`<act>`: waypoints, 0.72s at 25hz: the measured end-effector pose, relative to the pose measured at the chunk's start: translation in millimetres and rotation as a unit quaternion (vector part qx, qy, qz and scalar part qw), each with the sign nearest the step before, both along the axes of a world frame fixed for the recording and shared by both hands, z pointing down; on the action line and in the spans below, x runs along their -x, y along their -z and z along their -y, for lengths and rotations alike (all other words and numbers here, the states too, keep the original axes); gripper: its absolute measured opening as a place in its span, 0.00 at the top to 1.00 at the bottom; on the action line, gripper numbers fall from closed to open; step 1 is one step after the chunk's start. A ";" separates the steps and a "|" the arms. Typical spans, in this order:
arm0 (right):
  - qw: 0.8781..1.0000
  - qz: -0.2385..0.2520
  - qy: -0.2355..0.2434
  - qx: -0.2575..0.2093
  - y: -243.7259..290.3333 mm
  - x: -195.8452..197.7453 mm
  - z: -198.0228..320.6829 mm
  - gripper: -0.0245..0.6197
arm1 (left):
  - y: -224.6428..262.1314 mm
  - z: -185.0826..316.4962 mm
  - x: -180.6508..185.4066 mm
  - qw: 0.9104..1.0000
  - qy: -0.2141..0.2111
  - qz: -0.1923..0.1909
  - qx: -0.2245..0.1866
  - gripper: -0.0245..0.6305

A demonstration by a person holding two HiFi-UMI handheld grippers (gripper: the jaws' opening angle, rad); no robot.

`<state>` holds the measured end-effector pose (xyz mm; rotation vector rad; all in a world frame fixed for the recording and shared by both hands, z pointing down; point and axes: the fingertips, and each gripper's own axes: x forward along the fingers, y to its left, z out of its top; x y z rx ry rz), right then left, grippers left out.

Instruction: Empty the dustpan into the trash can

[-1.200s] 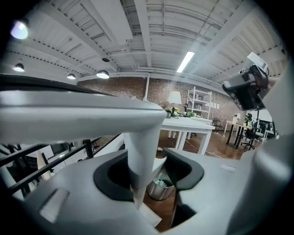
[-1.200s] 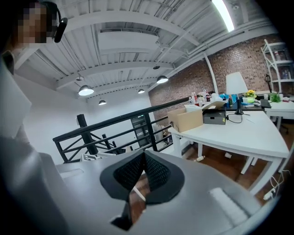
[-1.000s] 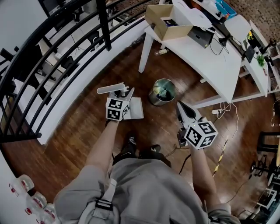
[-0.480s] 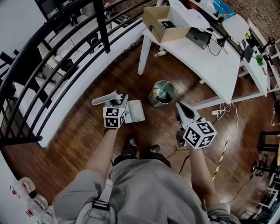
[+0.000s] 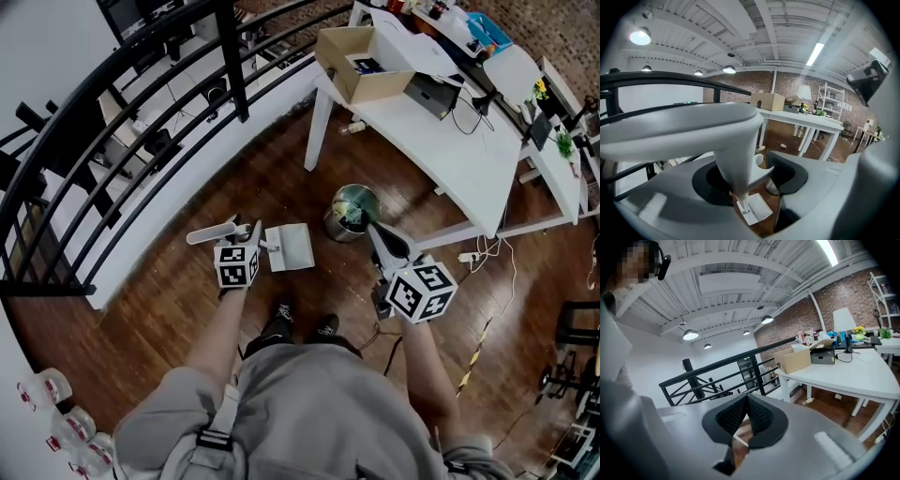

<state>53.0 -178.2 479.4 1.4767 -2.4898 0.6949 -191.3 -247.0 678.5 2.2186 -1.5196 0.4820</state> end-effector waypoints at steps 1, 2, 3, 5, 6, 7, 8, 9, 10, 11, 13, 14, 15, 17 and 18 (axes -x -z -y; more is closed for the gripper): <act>1.000 0.001 0.003 -0.002 1.3 -1.1 -0.4 0.96 | 0.3 -1.7 1.8 1.000 0.004 0.000 0.002 0.66; 1.000 0.003 0.005 -0.004 2.2 -2.1 -0.6 0.96 | 0.5 -3.2 2.6 1.000 0.008 -0.003 0.002 0.63; 1.000 0.004 0.008 -0.005 2.5 -2.3 -0.9 0.96 | 0.3 -5.1 3.0 1.000 0.012 -0.006 0.003 0.59; 1.000 0.008 0.016 -0.008 2.8 -1.1 -2.0 0.96 | -1.5 -9.4 3.5 1.000 0.020 -0.011 0.006 0.53; 1.000 0.009 0.020 -0.009 3.6 -1.0 -2.5 0.96 | -2.7 -11.3 4.4 1.000 0.026 -0.013 0.009 0.52; 1.000 0.010 0.022 -0.011 5.3 -1.5 -2.8 0.96 | -4.1 -12.7 6.3 0.999 0.035 -0.016 0.013 0.48; 1.000 0.011 0.024 -0.014 7.5 -2.3 -2.7 0.96 | -5.9 -13.8 9.1 0.999 0.045 -0.021 0.018 0.43; 0.999 0.011 0.026 -0.017 9.8 -3.2 -2.4 0.96 | -8.3 -15.5 12.5 0.998 0.055 -0.024 0.025 0.37; 0.999 0.012 0.027 -0.019 11.7 -4.2 -2.5 0.96 | -11.7 -18.6 15.9 0.997 0.063 -0.025 0.034 0.36; 0.999 0.013 0.027 -0.021 12.9 -5.2 -3.0 0.96 | -15.7 -23.8 19.1 0.996 0.070 -0.026 0.045 0.36; 0.999 0.016 0.028 -0.024 14.6 -6.9 -4.8 0.96 | -22.1 -40.0 23.0 0.994 0.080 -0.025 0.066 0.36; 0.999 0.019 0.029 -0.026 15.9 -7.8 -5.6 0.96 | -23.3 -49.6 22.2 0.994 0.080 -0.023 0.074 0.36; 0.999 0.021 0.030 -0.029 17.8 -8.9 -5.8 0.96 | -22.7 -59.0 19.2 0.994 0.077 -0.021 0.080 0.38; 0.999 0.028 0.030 -0.034 22.4 -12.3 -4.2 0.96 | -15.9 -73.5 7.4 0.994 0.065 -0.023 0.084 0.46; 0.998 0.032 0.031 -0.038 24.8 -14.0 -2.7 0.96 | -9.7 -77.7 -1.3 0.995 0.056 -0.030 0.082 0.51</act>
